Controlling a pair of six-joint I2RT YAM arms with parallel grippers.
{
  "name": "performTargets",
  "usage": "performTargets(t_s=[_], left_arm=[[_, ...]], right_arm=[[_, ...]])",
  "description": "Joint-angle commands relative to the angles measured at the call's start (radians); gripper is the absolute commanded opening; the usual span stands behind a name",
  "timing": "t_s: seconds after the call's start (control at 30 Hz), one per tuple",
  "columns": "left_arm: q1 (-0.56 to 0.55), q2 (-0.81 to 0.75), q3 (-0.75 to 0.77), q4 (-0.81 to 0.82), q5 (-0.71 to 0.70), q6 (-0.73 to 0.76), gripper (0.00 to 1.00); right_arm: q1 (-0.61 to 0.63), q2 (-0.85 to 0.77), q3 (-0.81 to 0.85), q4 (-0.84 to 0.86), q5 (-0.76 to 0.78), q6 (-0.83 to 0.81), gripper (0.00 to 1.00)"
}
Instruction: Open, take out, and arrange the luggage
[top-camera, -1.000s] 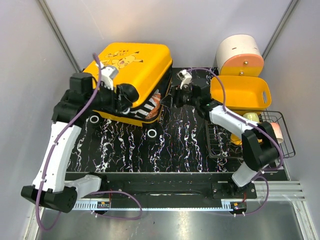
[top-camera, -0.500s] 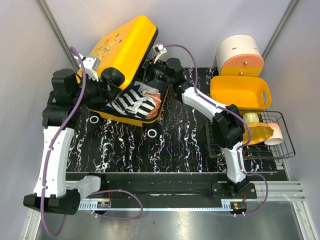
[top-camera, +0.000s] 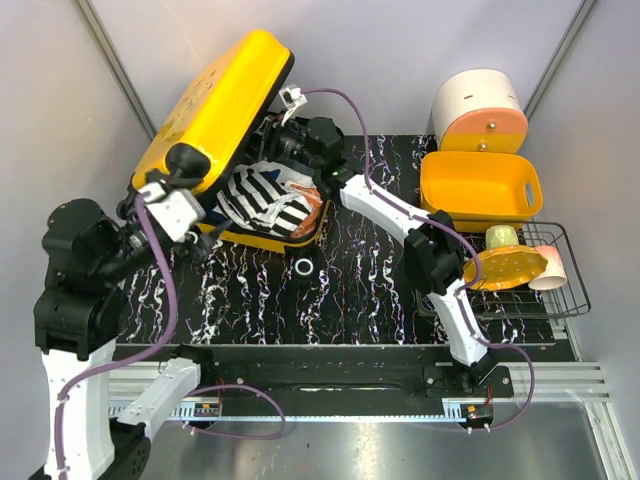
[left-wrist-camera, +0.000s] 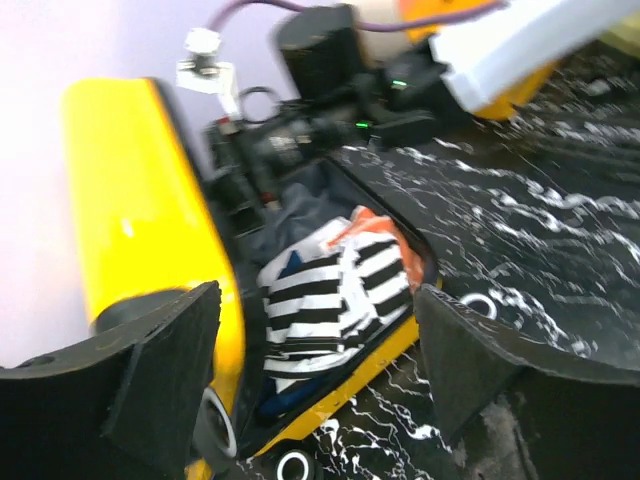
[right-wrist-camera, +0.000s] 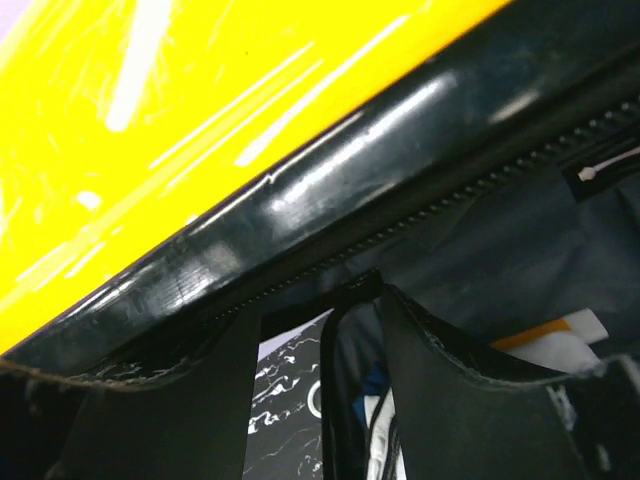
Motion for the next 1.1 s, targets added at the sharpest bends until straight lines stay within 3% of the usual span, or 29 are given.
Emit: performTargets(t_s=[0.0, 0.1, 0.23, 0.33, 0.43, 0.6, 0.77, 1.07], left_arm=[[-0.141, 0.068, -0.033, -0.244, 0.082, 0.338, 0.77], [-0.264, 0.082, -0.165, -0.191, -0.116, 0.351, 0.75], [-0.274, 0.107, -0.353, 0.072, -0.288, 0.297, 0.74], [-0.252, 0.138, -0.386, 0.227, -0.388, 0.257, 0.74], [-0.137, 0.185, -0.362, 0.344, -0.413, 0.212, 0.73], [0.076, 0.286, -0.22, 0.387, -0.382, 0.118, 0.72], [0.136, 0.299, -0.193, 0.432, -0.397, 0.136, 0.72], [0.232, 0.352, -0.153, 0.42, -0.408, 0.119, 0.77]], right_arm=[[0.027, 0.014, 0.114, 0.065, 0.001, -0.007, 0.59], [0.035, 0.036, 0.16, 0.046, 0.001, -0.022, 0.59], [0.043, 0.06, 0.218, 0.037, -0.021, -0.038, 0.6], [0.043, 0.056, 0.231, 0.028, -0.039, -0.045, 0.6], [0.043, 0.024, 0.179, 0.038, -0.06, -0.056, 0.6], [0.041, -0.036, 0.056, 0.057, -0.082, -0.065, 0.62], [0.033, -0.123, -0.144, 0.034, -0.129, -0.123, 0.68], [0.033, -0.153, -0.13, -0.538, -0.272, -0.454, 0.74]])
